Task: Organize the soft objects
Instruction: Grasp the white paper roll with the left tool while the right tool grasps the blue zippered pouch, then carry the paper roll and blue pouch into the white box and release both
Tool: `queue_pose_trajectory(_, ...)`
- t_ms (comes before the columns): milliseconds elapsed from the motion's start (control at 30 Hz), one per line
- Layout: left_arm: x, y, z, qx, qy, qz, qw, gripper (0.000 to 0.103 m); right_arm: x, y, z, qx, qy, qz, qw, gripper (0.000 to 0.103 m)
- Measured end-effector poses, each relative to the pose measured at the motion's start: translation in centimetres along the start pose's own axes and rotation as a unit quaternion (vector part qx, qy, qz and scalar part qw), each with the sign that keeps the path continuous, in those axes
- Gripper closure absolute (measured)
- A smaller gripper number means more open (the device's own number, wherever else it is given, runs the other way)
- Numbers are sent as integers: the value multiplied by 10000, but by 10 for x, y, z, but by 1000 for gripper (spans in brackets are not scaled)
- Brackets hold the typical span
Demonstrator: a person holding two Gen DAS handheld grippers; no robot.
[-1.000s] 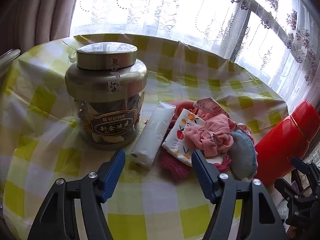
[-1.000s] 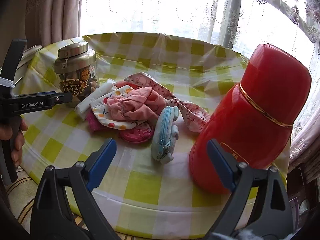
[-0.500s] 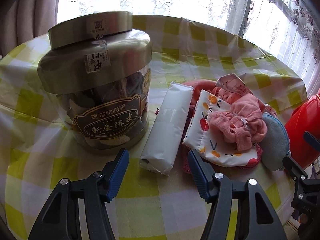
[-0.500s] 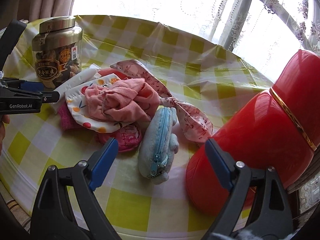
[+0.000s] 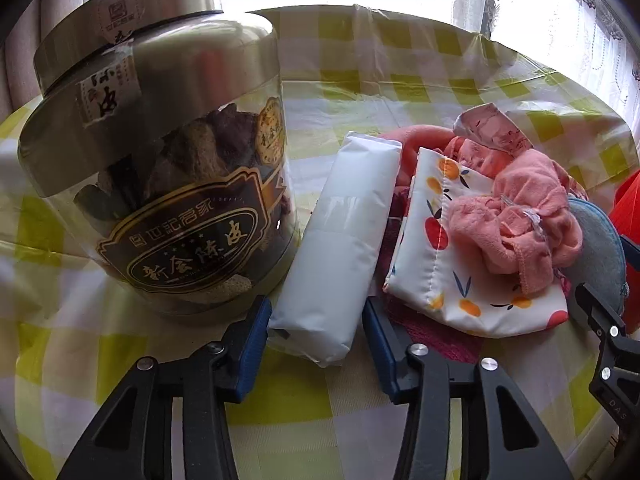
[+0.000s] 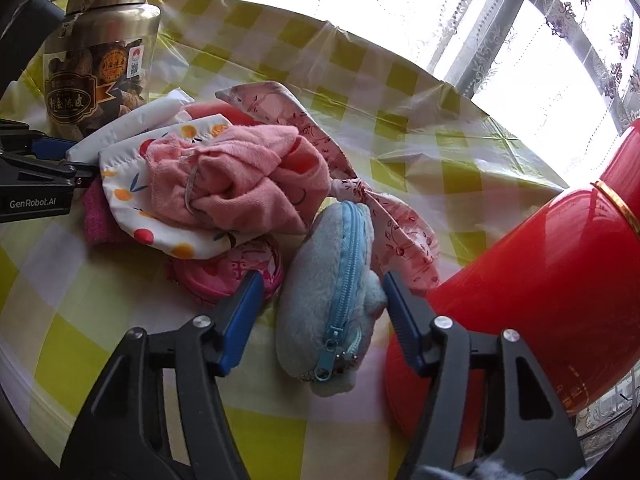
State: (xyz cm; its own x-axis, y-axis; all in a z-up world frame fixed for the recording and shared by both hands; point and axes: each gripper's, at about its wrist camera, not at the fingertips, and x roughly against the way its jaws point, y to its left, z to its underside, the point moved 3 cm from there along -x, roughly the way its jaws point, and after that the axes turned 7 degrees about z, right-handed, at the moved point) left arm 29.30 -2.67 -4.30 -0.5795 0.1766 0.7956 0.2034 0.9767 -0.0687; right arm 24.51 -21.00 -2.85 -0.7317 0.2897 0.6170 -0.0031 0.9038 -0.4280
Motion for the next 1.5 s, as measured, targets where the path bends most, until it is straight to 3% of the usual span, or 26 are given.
queue_pose_trajectory(33, -1, -1, 0, -18, -25, -4, 10000, 56, -2, -1, 1, -38, 45, -15, 10000, 53)
queue_pose_trajectory(100, -2, -1, -1, -41, -78, 6, 10000, 57, -5, -1, 4, -91, 98, -89, 9999, 70)
queue_pose_trajectory(200, 0, -1, 1, -1, -146, 46, 9999, 60, -2, -2, 6, -197, 51, -234, 9995, 79)
queue_pose_trajectory(633, 31, 15, 35, 669, -197, 324, 9970, 61, 29, -17, 32, -641, 305, -762, 9946, 81)
queue_pose_trajectory(1000, 69, 18, 68, 1369, -138, 798, 9873, 63, 55, -35, 56, -944, 699, -1261, 9850, 82)
queue_pose_trajectory(1233, 90, -2, 89, 1471, 113, 976, 9842, 63, 73, -45, 76, -1031, 925, -1546, 9782, 82)
queue_pose_trajectory(1500, 120, -21, 112, 1563, 140, 1271, 9794, 63, 98, -59, 90, -1172, 852, -1562, 9770, 82)
